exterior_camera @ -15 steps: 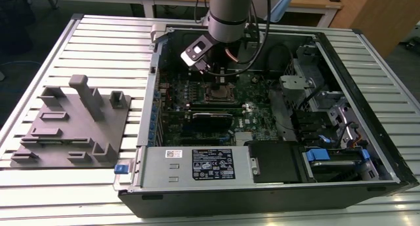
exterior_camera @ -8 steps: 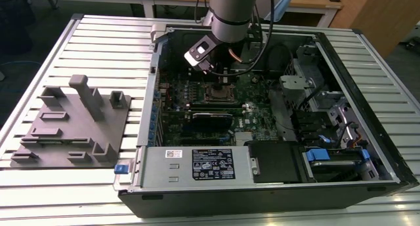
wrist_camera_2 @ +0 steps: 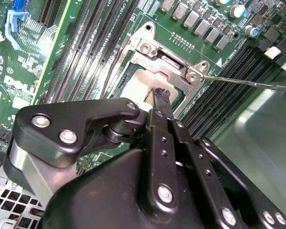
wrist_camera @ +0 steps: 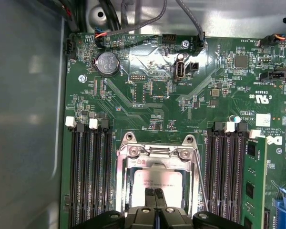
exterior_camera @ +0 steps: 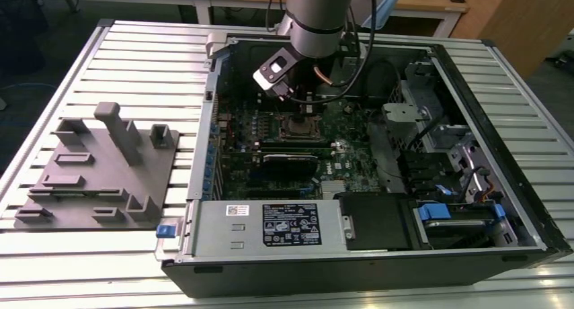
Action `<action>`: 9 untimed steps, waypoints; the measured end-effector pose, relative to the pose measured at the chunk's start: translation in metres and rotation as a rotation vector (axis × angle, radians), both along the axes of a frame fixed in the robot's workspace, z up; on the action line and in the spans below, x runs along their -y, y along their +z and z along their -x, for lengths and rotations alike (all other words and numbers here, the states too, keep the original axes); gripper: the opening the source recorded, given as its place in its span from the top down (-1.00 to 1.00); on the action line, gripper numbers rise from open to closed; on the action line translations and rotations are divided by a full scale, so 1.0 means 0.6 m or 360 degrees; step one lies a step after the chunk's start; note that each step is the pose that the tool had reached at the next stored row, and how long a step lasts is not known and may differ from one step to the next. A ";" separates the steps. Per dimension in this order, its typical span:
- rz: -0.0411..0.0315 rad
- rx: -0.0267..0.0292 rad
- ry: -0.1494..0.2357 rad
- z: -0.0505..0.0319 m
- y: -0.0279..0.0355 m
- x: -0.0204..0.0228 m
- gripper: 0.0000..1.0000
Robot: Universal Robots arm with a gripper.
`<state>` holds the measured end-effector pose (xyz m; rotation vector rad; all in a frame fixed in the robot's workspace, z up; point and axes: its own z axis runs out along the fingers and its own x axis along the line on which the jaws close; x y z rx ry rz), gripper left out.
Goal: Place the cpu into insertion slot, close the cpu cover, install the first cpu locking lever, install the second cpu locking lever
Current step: 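Install the first cpu locking lever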
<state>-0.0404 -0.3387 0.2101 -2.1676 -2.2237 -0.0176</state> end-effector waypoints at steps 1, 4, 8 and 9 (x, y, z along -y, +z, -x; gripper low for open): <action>0.0000 0.00002 0.0000 0.000 0.001 0.0000 0.79; 0.0000 0.00002 0.0000 0.000 0.004 0.0000 0.79; 0.0000 0.00001 0.0000 0.000 0.006 0.0000 0.79; 0.0000 0.00001 0.0000 0.000 0.007 0.0000 0.79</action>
